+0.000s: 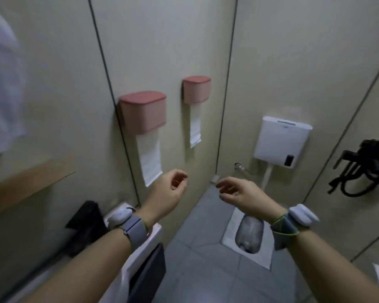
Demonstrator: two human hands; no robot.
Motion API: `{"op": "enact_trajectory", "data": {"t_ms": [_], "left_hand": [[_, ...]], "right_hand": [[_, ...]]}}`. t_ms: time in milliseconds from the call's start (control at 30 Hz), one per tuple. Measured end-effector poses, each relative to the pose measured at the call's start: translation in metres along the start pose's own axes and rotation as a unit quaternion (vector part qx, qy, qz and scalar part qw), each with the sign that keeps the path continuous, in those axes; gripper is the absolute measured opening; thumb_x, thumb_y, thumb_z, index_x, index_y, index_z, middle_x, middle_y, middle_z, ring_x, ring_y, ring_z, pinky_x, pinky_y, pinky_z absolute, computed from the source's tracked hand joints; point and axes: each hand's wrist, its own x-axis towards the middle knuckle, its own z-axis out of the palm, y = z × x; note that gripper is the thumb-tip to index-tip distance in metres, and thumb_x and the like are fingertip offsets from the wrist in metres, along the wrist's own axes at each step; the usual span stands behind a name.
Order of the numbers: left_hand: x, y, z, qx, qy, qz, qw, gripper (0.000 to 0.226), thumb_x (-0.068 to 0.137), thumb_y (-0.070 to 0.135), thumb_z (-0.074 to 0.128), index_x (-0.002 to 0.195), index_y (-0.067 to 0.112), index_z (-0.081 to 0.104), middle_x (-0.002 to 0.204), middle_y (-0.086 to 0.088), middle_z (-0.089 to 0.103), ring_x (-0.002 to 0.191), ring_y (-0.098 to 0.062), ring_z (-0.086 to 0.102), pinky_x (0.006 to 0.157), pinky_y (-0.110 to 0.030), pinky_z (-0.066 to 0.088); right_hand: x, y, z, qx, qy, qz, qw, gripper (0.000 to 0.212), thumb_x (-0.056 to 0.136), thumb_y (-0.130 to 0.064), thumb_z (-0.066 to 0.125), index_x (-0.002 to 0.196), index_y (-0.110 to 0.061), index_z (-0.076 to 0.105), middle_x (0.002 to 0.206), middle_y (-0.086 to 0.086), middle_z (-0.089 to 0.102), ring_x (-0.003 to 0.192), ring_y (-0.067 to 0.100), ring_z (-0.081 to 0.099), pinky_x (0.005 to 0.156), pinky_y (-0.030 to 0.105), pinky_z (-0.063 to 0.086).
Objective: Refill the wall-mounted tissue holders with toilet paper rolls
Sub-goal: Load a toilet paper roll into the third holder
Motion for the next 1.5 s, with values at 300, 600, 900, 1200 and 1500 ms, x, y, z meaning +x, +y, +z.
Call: {"op": "enact_trajectory", "data": {"t_ms": [300, 600, 900, 1200, 1500], "left_hand": [[-0.183, -0.12, -0.113, 0.12, 0.039, -0.197, 0.972, 0.016, 0.093, 0.025, 0.059, 0.107, 0.03, 0.065, 0.092, 0.015, 0.064, 0.084, 0.001, 0.06, 0.076, -0.023, 0.049], [-0.261, -0.185, -0.152, 0.164, 0.092, -0.379, 0.906, 0.021, 0.093, 0.024, 0.057, 0.113, 0.022, 0.063, 0.099, 0.006, 0.065, 0.089, -0.013, 0.063, 0.085, -0.032, 0.052], [-0.375, -0.236, -0.132, 0.071, 0.17, -0.589, 0.787, 0.019, 0.092, 0.029, 0.061, 0.111, 0.024, 0.061, 0.1, 0.004, 0.065, 0.089, -0.016, 0.063, 0.081, -0.028, 0.05], [-0.435, -0.276, -0.151, 0.243, -0.042, -0.575, 0.78, 0.042, 0.098, 0.04, 0.046, 0.137, 0.028, 0.047, 0.131, 0.004, 0.057, 0.122, -0.02, 0.052, 0.097, -0.034, 0.041], [-0.438, -0.276, -0.189, 0.32, -0.349, -0.462, 0.75, 0.043, 0.1, 0.041, 0.037, 0.117, 0.01, 0.063, 0.127, -0.011, 0.057, 0.117, -0.034, 0.051, 0.097, -0.045, 0.036]], "right_hand": [[0.017, -0.092, 0.195, 0.033, -0.212, -0.077, 0.974, 0.03, 0.088, -0.031, 0.066, 0.118, -0.029, 0.065, 0.103, -0.011, 0.068, 0.093, 0.006, 0.065, 0.086, 0.027, 0.054], [0.051, -0.13, 0.3, 0.025, -0.372, -0.163, 0.913, 0.031, 0.091, -0.031, 0.063, 0.122, -0.027, 0.062, 0.111, -0.006, 0.067, 0.099, 0.009, 0.065, 0.084, 0.026, 0.055], [0.047, -0.151, 0.418, -0.005, -0.524, -0.156, 0.837, 0.035, 0.091, -0.033, 0.06, 0.126, -0.027, 0.059, 0.112, -0.008, 0.067, 0.096, 0.014, 0.065, 0.077, 0.022, 0.049], [0.011, -0.193, 0.523, 0.03, -0.541, -0.009, 0.84, 0.06, 0.09, -0.033, 0.064, 0.14, -0.013, 0.037, 0.125, 0.011, 0.062, 0.109, 0.029, 0.062, 0.095, 0.042, 0.052], [-0.02, -0.228, 0.581, -0.021, -0.415, 0.053, 0.908, 0.086, 0.079, -0.036, 0.072, 0.148, -0.016, 0.023, 0.141, 0.016, 0.048, 0.12, 0.041, 0.054, 0.1, 0.046, 0.046]]}}
